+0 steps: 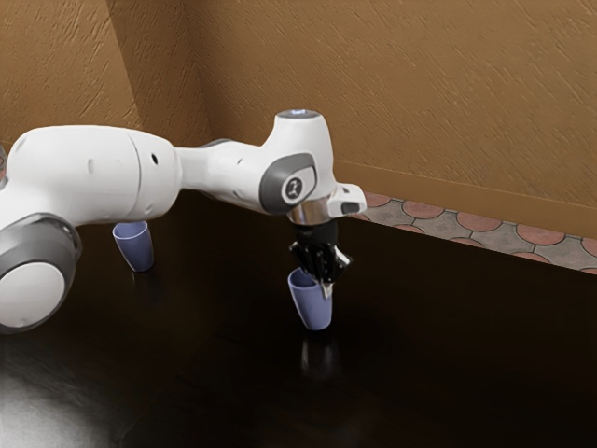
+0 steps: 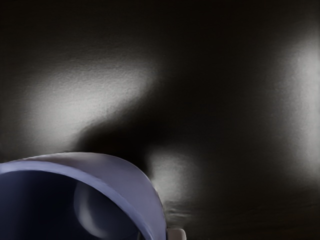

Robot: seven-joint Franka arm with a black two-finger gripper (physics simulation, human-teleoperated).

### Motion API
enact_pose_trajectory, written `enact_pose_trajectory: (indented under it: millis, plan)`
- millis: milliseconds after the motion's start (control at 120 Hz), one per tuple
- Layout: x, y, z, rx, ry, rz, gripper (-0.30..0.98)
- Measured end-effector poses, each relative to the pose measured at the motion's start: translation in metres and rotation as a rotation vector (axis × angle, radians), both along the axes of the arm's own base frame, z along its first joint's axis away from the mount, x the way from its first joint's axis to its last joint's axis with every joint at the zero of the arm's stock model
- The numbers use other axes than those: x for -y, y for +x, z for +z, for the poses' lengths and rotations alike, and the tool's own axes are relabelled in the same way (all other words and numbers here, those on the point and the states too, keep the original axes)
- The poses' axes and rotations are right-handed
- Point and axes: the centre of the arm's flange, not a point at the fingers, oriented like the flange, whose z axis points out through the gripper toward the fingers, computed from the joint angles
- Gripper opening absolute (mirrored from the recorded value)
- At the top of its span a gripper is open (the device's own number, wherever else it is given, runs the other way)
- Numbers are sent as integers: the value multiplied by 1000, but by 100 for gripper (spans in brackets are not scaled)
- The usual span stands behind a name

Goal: Place the right cup onto the left cup

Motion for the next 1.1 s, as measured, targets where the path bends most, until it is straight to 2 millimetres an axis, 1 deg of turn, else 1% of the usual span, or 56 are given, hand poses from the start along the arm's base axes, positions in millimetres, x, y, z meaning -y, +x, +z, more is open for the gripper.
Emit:
enact_pose_trajectory:
  millis: [125, 250, 367, 467, 700, 750, 883, 983, 1100]
  plan:
    - [-14, 0, 15, 2, 17, 9, -10]
    - [-30, 0, 34, 14, 41, 18, -10]
    - [-50, 1, 50, 22, 69, 31, -10]
    - [-67, 2, 56, 22, 95, 41, -10]
    - [-109, 11, 89, 60, 150, 66, -10]
    - [-116, 11, 99, 70, 159, 67, -10]
    - [-144, 7, 124, 92, 172, 87, -10]
    - [-162, 1, 143, 109, 184, 96, -10]
    - [-182, -5, 156, 112, 195, 108, -10]
